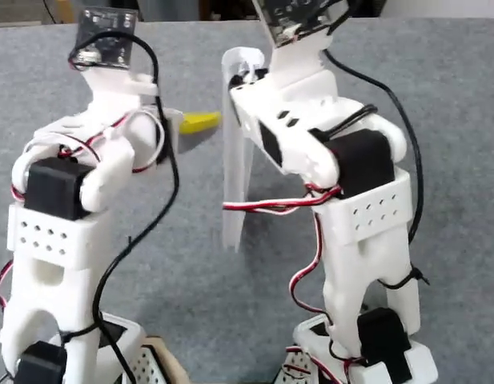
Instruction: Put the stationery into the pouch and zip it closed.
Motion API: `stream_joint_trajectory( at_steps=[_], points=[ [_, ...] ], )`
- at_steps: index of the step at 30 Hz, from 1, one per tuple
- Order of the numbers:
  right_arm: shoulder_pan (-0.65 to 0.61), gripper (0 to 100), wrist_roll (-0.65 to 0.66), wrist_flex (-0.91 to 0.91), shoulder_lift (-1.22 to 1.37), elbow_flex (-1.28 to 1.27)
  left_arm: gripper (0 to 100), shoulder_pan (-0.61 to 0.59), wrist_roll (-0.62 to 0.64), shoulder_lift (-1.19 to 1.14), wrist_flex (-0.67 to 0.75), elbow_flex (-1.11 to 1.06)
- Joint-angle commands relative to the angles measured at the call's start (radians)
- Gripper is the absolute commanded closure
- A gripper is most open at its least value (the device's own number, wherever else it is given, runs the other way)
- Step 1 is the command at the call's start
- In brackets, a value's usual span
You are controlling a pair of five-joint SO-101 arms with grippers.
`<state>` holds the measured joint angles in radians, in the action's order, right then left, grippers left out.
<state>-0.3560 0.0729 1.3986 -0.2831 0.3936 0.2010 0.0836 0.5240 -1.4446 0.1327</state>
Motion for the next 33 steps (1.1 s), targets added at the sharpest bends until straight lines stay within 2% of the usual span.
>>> stream_joint_trajectory(
  at_steps=[1, 8, 18, 26, 33],
  points=[
    [0.035, 98.6, -0.011, -0.021, -0.036, 0.058, 64, 0.065, -0.005, 0.028, -0.052, 0.099],
    [0.031, 98.6, -0.014, 0.017, -0.044, 0.071, 64, 0.102, 0.037, 0.021, -0.032, 0.093],
    [-0.029, 98.6, -0.014, 0.094, -0.042, 0.148, 65, 0.076, 0.038, 0.021, 0.295, -0.197],
    [-0.029, 98.6, -0.06, 0.095, -0.036, 0.143, 65, 0.068, 0.063, 0.021, 0.342, -0.213],
    [-0.026, 98.6, -0.061, 0.121, -0.042, 0.147, 65, -0.033, 0.008, 0.02, 0.416, -0.297]
  ],
)
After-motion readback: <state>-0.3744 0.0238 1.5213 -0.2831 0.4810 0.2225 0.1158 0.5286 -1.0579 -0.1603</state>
